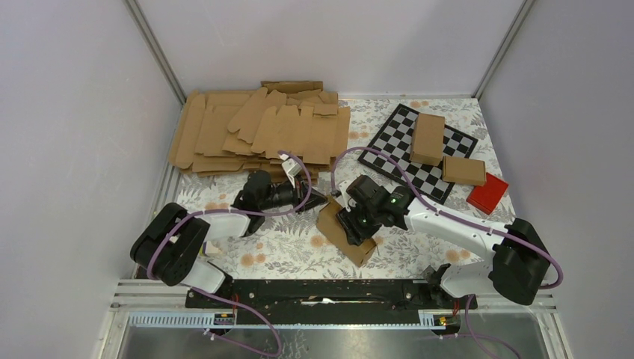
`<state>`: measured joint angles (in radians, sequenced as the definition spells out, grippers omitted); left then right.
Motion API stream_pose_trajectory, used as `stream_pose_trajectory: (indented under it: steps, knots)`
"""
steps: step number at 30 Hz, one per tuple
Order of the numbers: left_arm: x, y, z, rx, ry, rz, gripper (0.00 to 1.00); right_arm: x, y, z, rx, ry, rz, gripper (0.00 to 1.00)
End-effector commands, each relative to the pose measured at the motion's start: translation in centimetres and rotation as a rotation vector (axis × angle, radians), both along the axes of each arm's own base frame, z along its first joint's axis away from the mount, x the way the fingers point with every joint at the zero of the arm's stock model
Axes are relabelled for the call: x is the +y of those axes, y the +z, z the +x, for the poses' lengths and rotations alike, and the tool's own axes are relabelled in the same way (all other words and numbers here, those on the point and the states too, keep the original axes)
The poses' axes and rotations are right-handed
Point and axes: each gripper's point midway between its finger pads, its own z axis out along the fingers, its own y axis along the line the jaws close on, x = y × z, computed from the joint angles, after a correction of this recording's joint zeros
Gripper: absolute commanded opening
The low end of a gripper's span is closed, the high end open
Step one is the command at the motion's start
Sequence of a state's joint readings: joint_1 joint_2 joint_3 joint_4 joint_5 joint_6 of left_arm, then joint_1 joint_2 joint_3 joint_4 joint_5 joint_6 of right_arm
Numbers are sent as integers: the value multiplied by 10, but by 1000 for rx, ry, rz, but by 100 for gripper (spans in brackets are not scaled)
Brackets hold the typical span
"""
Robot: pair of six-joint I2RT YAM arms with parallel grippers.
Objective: Fold the paper box
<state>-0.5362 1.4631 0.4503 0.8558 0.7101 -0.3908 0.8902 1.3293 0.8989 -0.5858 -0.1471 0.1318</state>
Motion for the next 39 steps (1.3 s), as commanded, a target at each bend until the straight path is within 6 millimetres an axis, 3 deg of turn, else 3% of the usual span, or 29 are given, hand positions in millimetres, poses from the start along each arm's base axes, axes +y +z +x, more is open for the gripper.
stream_pose_trajectory:
  steps: [1, 7, 11, 18, 24, 39]
  knots:
    - [-7, 20, 7, -64, -22, -21, 4, 9, 13, 6, -20, -9, 27, 51]
    - [-11, 25, 10, -72, 5, 22, 0, 11, 14, 11, -23, -42, 16, 50]
    - [-14, 28, 16, -56, 59, 100, 0, -1, 10, 24, -73, -85, -73, 62]
    - [-12, 29, 20, -12, 117, 164, 0, -8, 13, 32, -104, -103, -123, 60]
    - [-14, 27, 17, 29, 122, 180, 0, -6, 15, 36, -112, -121, -124, 52]
    - [-9, 1, 0, 129, 133, 154, 0, -11, 12, 38, -121, -146, -147, 55]
